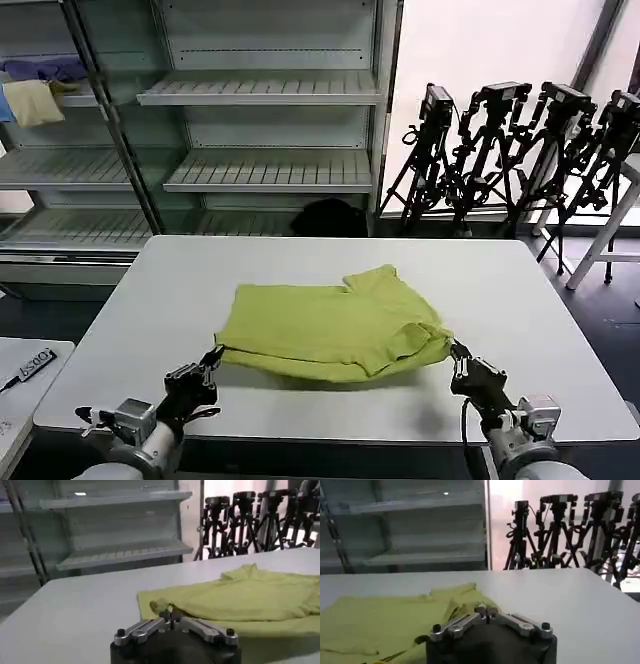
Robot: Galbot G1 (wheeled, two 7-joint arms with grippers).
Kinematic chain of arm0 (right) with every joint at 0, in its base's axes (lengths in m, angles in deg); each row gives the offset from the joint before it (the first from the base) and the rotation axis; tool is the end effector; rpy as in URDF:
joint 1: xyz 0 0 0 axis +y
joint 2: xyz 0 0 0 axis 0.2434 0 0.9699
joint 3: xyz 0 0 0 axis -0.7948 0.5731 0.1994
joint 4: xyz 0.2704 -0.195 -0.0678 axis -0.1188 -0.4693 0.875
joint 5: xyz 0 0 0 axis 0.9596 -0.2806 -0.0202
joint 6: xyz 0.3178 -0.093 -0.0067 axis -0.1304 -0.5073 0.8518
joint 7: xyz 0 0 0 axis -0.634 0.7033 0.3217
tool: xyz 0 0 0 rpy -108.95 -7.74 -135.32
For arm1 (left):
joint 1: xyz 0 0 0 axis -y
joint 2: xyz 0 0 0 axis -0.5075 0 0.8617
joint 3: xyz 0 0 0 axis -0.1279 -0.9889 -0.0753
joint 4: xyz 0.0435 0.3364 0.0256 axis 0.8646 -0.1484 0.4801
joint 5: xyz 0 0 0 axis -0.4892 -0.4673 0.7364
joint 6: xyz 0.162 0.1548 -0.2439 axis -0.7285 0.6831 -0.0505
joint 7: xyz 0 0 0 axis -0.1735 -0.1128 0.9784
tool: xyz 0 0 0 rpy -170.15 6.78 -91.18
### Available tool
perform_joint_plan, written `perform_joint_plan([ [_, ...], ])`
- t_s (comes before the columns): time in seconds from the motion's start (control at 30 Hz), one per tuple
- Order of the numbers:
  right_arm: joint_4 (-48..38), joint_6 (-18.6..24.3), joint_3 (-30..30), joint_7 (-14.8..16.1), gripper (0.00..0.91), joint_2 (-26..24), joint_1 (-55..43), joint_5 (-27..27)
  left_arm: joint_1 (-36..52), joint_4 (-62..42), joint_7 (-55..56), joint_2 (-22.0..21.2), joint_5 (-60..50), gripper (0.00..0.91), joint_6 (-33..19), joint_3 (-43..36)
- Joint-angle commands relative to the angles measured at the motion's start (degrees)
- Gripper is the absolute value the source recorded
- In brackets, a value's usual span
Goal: Fold and organize the clothes.
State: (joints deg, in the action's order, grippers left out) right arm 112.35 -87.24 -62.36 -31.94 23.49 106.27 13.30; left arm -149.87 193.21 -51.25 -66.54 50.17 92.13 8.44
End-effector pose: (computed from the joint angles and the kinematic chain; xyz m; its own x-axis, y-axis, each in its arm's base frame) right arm 0.1520 -0.0513 -0.2058 -0.9426 -0.1039 0.3174 -0.0947 0.9945 0.0445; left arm 0.1615 0.0608 -0.2173 -0.9111 0.1803 0.3706 0.2189 0.9736 0.0644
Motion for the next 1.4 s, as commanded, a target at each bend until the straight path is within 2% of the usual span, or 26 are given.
perform_joint_plan([
  [0.03, 1.5, -0.2, 0.2, -0.4, 0.000, -0.1, 4.9, -1.8, -5.7, 1.0, 0.5, 1.5, 0.9, 0.000, -0.1, 2.0],
  [0.07, 1.3, -0.2, 0.3, -0.3, 0.000, -0.1, 4.8, -2.0, -5.5, 0.3, 0.8, 1.4, 0.4, 0.000, -0.2, 1.8],
  [0.2, -3.3, -0.1, 1.7, 0.7, 0.000, -0.1, 5.3, -8.3, -5.3, -2.2, 1.9, 0.9, -1.8, 0.000, -0.4, 1.4],
  [0.43, -5.1, -0.2, 2.9, 2.4, 0.000, -1.1, 7.0, -16.6, -8.0, -3.4, 3.0, 1.4, -4.1, 0.000, -1.6, 1.5],
  [0.77, -4.6, -0.2, 3.6, 2.8, 0.000, -1.1, 8.2, -20.4, -9.5, -3.5, 4.0, 1.0, -4.3, 0.000, -2.0, 0.4],
  [0.8, -4.5, -0.2, 3.6, 2.8, 0.907, -1.1, 8.2, -20.6, -9.5, -3.5, 4.0, 1.0, -4.3, 0.010, -2.1, 0.4],
  [0.83, -4.3, -0.2, 3.7, 2.8, 0.907, -1.0, 8.2, -20.6, -9.5, -3.5, 4.1, 0.9, -4.2, 0.010, -2.2, 0.3],
  [0.87, -4.2, -0.2, 3.7, 2.9, 0.907, -1.0, 8.2, -20.6, -9.5, -3.5, 4.1, 0.9, -4.3, 0.040, -2.3, 0.3],
  [0.9, -4.2, -0.1, 3.7, 2.9, 0.907, -0.9, 8.1, -20.5, -9.4, -3.5, 4.4, 0.8, -4.2, 0.796, -2.5, 0.3],
  [0.93, -4.0, 0.4, 4.0, 2.6, 0.907, -0.7, 8.0, -20.2, -9.4, -3.4, 4.8, 0.8, -4.2, 0.907, -2.9, 0.3],
  [1.13, -3.0, 5.4, 4.0, 0.6, 0.907, 0.4, 6.7, -17.9, -8.9, -2.2, 5.5, 0.3, -3.2, 0.907, -5.0, 0.1],
  [1.4, -2.8, 5.2, 3.6, -0.5, 0.907, 1.8, 3.3, -17.7, -4.3, -4.7, 5.5, -0.3, -7.1, 0.907, -3.4, -1.0],
])
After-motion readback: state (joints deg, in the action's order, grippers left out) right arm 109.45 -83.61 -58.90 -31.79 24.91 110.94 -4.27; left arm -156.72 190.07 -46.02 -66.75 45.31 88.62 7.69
